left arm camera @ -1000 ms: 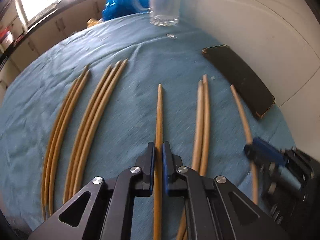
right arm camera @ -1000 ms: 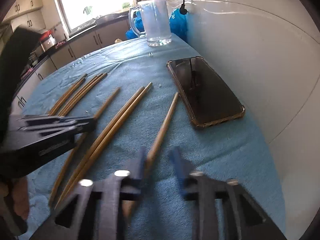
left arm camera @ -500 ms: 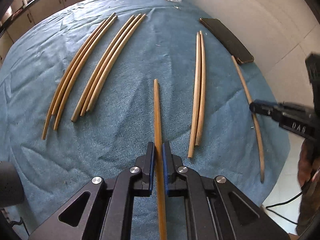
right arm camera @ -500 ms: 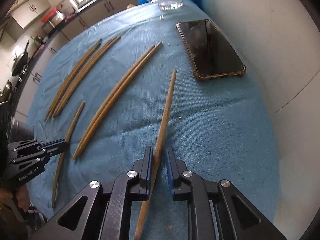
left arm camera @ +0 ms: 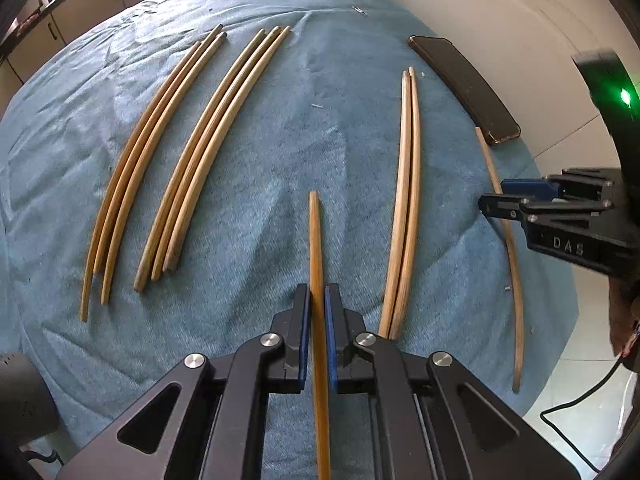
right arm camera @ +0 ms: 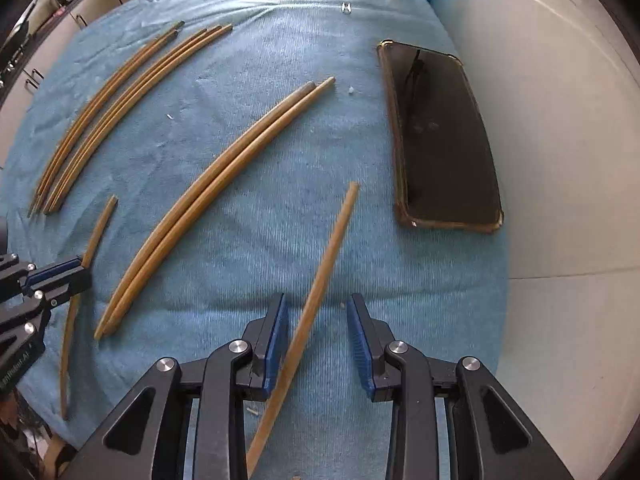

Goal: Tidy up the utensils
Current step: 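Lift both chopsticks upright and carry them over the black utensil cup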

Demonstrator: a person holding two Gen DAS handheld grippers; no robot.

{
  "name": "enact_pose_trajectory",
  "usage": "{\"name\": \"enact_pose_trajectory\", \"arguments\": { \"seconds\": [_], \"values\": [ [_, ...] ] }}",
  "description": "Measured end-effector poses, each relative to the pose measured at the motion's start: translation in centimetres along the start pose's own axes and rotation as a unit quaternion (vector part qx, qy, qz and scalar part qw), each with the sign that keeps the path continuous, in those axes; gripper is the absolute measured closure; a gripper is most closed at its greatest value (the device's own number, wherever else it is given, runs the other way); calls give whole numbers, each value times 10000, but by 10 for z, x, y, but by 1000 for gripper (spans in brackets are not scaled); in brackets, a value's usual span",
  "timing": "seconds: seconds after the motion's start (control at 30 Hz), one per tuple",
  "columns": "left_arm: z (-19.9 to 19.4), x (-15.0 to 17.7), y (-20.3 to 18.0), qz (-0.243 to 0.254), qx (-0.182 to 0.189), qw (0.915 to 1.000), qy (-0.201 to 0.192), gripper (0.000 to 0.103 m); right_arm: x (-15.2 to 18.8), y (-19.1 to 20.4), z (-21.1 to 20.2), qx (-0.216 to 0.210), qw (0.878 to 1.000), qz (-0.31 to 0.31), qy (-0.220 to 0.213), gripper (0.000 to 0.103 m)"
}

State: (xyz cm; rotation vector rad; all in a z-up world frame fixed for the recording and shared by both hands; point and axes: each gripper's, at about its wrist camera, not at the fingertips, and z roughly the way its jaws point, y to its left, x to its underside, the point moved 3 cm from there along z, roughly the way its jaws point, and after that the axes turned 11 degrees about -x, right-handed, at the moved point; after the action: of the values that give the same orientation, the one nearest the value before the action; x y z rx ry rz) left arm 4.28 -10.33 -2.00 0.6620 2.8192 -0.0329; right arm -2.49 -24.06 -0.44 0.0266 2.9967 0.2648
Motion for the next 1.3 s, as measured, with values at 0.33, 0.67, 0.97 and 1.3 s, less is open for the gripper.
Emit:
{"name": "enact_pose_trajectory", "arguments": {
  "seconds": [0.33,0.67,0.97,1.3],
  "values": [
    [1,0,3,-215,534,9982,-136,80,-20,11,5,-65,10000,-1,32,84],
    [-39,45,17,-486,133,9937,-999,97,13,26,-13,-649,9950,-42,-762,96],
    [-119,106,43,-1100,423,9716,-2050,97,74,54,-75,-1372,9701,-305,-1979,96],
    [-206,169,93,-1956,3,9167,-3483,97,78,136,-113,-1819,9392,-1114,-2692,96]
  ]
}}
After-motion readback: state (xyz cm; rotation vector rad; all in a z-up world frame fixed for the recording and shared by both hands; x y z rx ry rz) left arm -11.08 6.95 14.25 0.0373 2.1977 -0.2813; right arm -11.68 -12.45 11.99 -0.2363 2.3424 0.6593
